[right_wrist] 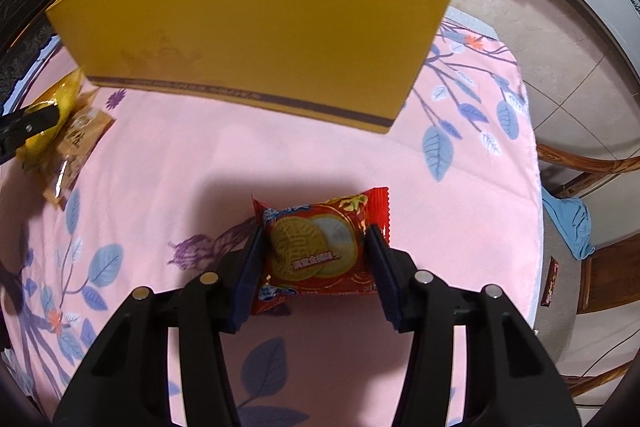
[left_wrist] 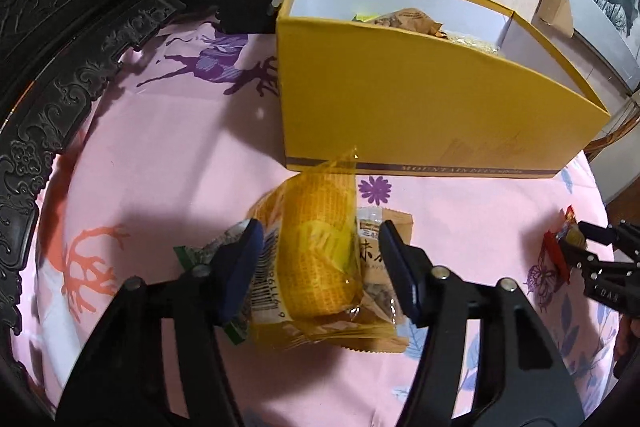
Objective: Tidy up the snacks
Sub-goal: 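Grasp and lift the yellow mesh bag with the left gripper while the right grasps the red biscuit pack, then carry both snacks over the yellow box and open both grippers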
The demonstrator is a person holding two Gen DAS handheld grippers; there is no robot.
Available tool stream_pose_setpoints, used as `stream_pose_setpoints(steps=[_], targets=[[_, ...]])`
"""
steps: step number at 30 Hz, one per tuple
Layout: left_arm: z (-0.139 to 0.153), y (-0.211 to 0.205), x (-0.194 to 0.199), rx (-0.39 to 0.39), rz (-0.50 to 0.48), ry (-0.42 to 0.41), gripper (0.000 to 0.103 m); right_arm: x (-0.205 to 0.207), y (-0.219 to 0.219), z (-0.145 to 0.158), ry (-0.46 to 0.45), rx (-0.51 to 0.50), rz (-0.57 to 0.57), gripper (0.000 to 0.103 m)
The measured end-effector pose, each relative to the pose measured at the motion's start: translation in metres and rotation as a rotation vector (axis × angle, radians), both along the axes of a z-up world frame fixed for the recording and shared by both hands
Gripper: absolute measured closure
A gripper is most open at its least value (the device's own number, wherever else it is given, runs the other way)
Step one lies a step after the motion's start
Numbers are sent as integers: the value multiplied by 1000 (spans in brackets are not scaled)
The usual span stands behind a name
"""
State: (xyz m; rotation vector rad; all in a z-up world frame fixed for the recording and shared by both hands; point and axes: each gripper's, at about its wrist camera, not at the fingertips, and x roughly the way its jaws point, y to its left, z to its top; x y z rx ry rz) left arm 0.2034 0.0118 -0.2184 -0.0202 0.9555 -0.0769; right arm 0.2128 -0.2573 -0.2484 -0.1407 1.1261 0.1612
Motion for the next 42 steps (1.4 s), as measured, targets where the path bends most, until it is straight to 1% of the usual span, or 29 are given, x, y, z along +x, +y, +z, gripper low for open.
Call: stream_pose_setpoints(steps=[1,2,4,5,6,8,11,14,16,20,22,23,25,27,30,31,32,33,34,36,37,41,42], targets=[[-2,-1,0,1,-10,10,42,-4,5,0,1,2,6,52],[-4,-2,1,6,-16,19,39,-4,6,-1,0,-2,11,52],[-6,-1,3,13,-8,25,39,-8,12,0,-4,-12,25,52],[-6,1,4,-2,0,25,39,-8,13,0,-3,-10,23,52],[-5,3,5,-24,10,23,41,-9,13,1,-2,-5,18,52],[-4,6,6,-31,24,22,53,-8,12,0,-2,-1,16,52],[-4,11,5,-41,30,20,57,-5,8,-1,-3,-3,17,52],[-4,11,4,-41,20,23,57,-5,8,-2,-4,-3,16,52],[-5,10,5,-28,14,25,55,-6,11,-2,4,-6,24,49],[-7,5,7,-4,0,25,55,-2,8,-4,16,8,21,47],[-6,7,6,-13,5,20,58,-1,11,-3,29,4,31,43],[-5,9,5,-27,10,19,60,1,11,-4,35,2,37,42],[-2,13,2,-63,24,15,61,4,12,-4,55,2,51,39],[1,15,-3,-93,20,11,61,6,13,-4,65,-10,70,38],[-3,11,-7,-64,0,5,61,8,14,-6,58,-25,92,38],[-4,11,-7,-69,1,6,61,9,15,-6,57,-28,98,39],[-4,12,-6,-75,4,7,61,9,15,-5,66,-12,106,41],[-3,13,-5,-82,11,10,61,8,16,-3,66,-16,104,51],[-1,14,-5,-89,16,9,62,6,19,2,56,-24,108,58],[6,16,-8,-112,23,-10,62,-3,23,9,28,-14,117,58],[11,15,-11,-112,19,-23,62,-8,25,12,18,-11,120,58],[28,17,-24,-122,10,-53,62,-24,25,28,1,70,96,58],[36,16,-29,-122,3,-67,62,-28,24,36,-9,93,90,58]])
